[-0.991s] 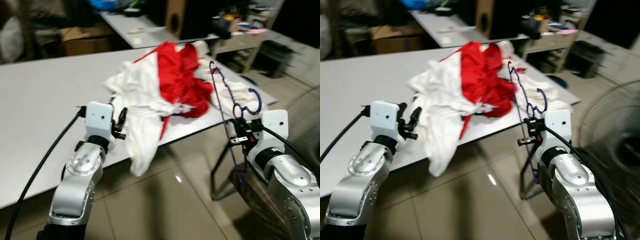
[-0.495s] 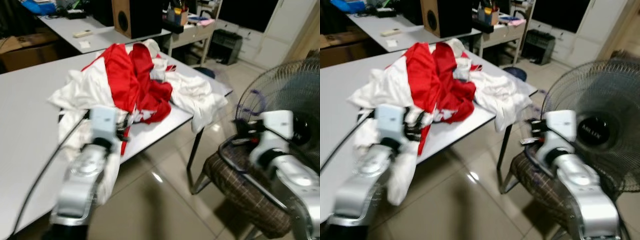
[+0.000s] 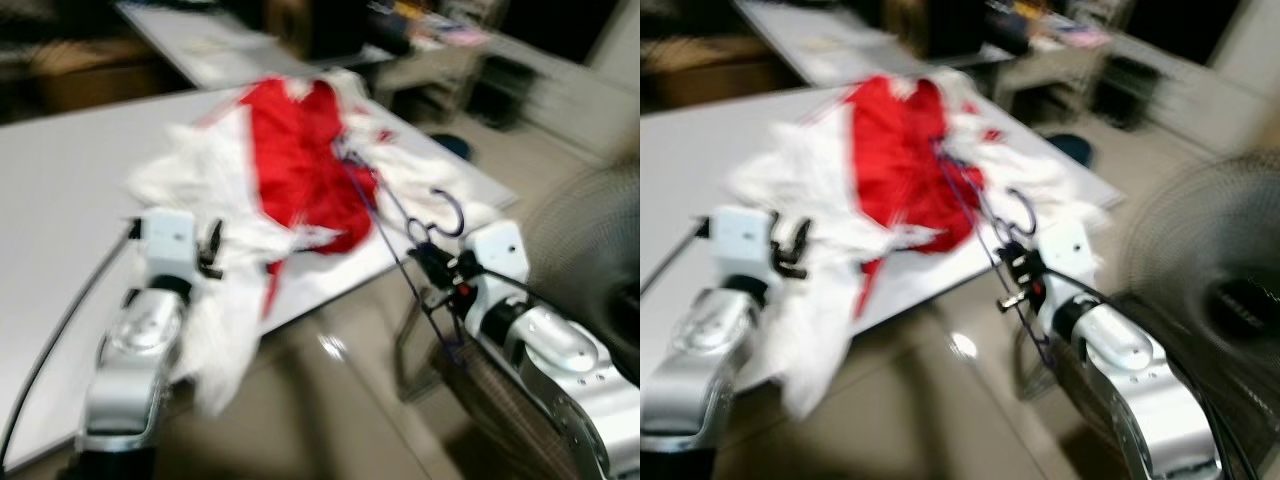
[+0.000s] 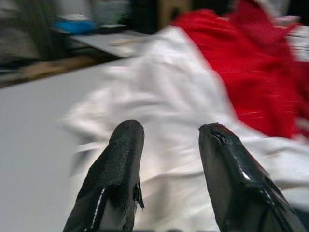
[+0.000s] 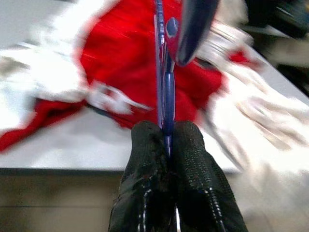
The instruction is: Hang hanger
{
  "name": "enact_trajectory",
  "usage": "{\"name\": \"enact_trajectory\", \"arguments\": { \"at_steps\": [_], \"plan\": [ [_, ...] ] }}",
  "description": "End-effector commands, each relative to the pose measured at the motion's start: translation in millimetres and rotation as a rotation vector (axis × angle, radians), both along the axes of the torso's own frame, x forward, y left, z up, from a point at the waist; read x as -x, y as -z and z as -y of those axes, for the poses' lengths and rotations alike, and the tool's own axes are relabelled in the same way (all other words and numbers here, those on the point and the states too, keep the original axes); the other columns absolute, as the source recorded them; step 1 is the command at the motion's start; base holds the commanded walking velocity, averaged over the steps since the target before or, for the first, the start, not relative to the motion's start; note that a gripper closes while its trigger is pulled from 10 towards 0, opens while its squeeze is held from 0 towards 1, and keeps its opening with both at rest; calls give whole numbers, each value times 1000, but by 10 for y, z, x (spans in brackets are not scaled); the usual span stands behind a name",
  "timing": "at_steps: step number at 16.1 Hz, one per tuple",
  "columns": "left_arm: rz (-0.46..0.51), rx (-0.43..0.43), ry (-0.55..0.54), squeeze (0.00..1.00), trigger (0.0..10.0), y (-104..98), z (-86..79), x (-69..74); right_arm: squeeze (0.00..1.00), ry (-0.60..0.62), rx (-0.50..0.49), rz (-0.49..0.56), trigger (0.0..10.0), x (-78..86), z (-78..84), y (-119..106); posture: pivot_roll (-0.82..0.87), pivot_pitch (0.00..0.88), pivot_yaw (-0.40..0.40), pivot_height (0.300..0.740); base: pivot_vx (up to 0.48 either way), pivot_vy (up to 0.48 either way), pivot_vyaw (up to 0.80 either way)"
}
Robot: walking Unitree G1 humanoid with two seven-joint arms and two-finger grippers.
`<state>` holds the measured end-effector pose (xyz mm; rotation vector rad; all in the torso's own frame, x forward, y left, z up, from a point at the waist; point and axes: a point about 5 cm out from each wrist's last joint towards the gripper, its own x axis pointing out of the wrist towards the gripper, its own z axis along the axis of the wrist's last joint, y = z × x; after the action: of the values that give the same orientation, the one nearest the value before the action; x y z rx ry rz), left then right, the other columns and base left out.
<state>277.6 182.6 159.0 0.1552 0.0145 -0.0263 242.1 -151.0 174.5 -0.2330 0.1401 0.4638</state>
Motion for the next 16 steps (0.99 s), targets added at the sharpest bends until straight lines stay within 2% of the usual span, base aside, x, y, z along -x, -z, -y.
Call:
{"name": "enact_trajectory", "arguments": {
  "at_steps": [1,3,4,16],
  "plan": [
    [21,5,25,0,10000,-38,70,15,0,-4,10,23,10000,11,27,-30,-36,0,-73,740,0,0,538],
    [-12,20,26,0,10000,7,30,23,0,18,-17,35,10000,10,52,-46,-29,0,-70,740,0,0,0],
    [-41,16,67,0,10000,56,35,-2,0,40,-19,53,10000,2,90,-65,-30,0,-68,740,0,0,0],
    [-41,16,67,0,10000,56,35,-2,0,40,-19,53,10000,2,90,-65,-30,0,-68,740,0,0,0]
  ]
}}
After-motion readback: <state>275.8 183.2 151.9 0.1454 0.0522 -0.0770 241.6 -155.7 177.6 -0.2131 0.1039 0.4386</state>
